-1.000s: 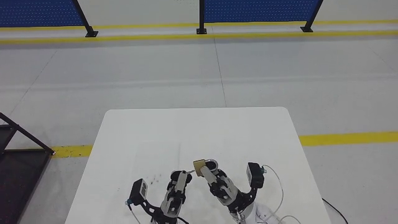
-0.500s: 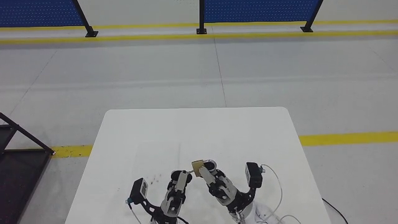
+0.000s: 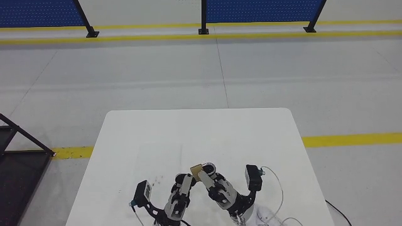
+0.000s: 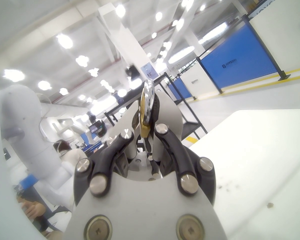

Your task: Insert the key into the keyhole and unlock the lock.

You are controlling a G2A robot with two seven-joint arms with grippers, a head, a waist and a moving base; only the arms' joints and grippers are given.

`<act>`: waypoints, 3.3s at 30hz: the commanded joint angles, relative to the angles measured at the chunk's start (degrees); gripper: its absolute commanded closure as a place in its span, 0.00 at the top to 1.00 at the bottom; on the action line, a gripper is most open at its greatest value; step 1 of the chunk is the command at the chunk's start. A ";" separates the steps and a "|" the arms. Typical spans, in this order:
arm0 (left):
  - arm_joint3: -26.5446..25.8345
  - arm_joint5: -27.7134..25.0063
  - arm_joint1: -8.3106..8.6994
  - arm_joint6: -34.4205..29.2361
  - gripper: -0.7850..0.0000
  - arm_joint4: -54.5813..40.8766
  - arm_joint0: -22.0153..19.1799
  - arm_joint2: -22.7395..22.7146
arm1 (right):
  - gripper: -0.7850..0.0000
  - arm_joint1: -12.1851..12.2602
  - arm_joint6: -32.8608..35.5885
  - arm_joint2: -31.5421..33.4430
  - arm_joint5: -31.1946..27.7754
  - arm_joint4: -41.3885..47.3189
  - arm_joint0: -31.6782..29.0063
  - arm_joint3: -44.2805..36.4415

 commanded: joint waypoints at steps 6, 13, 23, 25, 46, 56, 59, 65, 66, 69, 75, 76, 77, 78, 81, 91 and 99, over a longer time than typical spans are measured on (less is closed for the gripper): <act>0.28 0.43 -0.07 0.43 0.45 0.54 -0.08 0.12 | 0.00 0.08 -0.40 0.52 -0.37 0.00 -0.31 -0.24; 0.31 0.59 0.01 0.59 0.40 0.39 -0.01 -0.24 | 0.00 0.18 -0.74 1.17 -0.68 0.16 -0.73 -0.53; 0.51 0.48 0.10 0.48 0.24 0.45 0.02 -0.64 | 0.00 0.22 -0.14 1.45 -0.71 0.71 -0.89 -0.63; 0.55 0.44 0.09 0.44 0.23 0.58 -0.03 -0.48 | 0.00 0.23 -0.07 1.49 -0.75 0.71 -0.90 -0.72; 3.61 10.00 0.71 10.00 0.00 13.87 -2.20 1.93 | 0.00 0.53 3.68 1.83 -0.38 1.58 -1.43 -1.49; 7.62 17.52 1.42 17.52 0.00 17.70 -5.15 5.49 | 0.00 0.91 6.66 2.36 -0.52 1.93 -1.69 -2.48; 7.12 16.60 1.82 16.59 0.00 15.11 -5.59 6.25 | 0.00 1.05 7.10 2.49 -1.25 0.70 -1.77 -2.75; 5.91 13.98 2.84 13.97 0.00 11.66 -5.74 7.32 | 0.00 1.22 6.79 2.67 -1.47 -2.52 -2.07 -3.00; 5.82 13.94 2.99 13.94 0.00 11.60 -5.72 7.44 | 0.00 1.22 6.55 2.66 -1.35 -2.85 -2.12 -2.99; 5.61 14.17 3.39 14.17 0.00 11.51 -5.79 7.81 | 0.00 1.20 5.47 2.62 -1.04 -3.15 -2.28 -3.04; 4.53 13.80 4.21 13.80 0.33 9.69 -5.98 8.72 | 0.00 1.22 3.97 2.87 -0.66 -3.10 -2.44 -2.96; 4.40 13.83 4.36 13.83 0.35 9.50 -5.99 8.82 | 0.00 1.22 3.87 2.86 -0.55 -3.12 -2.47 -2.97; 4.30 13.91 4.50 13.91 0.36 9.37 -6.00 8.92 | 0.00 1.22 3.74 2.85 -0.49 -3.11 -2.48 -2.99; 4.13 13.87 4.64 13.87 0.36 9.23 -6.03 9.08 | 0.00 1.22 3.61 2.84 -0.45 -3.10 -2.49 -2.99; 3.58 13.39 5.10 13.40 0.33 8.18 -6.11 9.48 | 0.00 1.22 3.17 2.88 -0.22 -3.04 -2.52 -2.98; 3.28 11.31 6.35 11.31 0.26 5.08 -6.56 10.62 | 0.00 1.25 2.40 3.16 0.35 -1.44 -2.58 -3.02; 3.34 11.04 6.87 11.04 0.23 4.66 -7.12 11.29 | 0.00 1.34 3.22 3.15 0.28 -1.17 -2.57 -3.10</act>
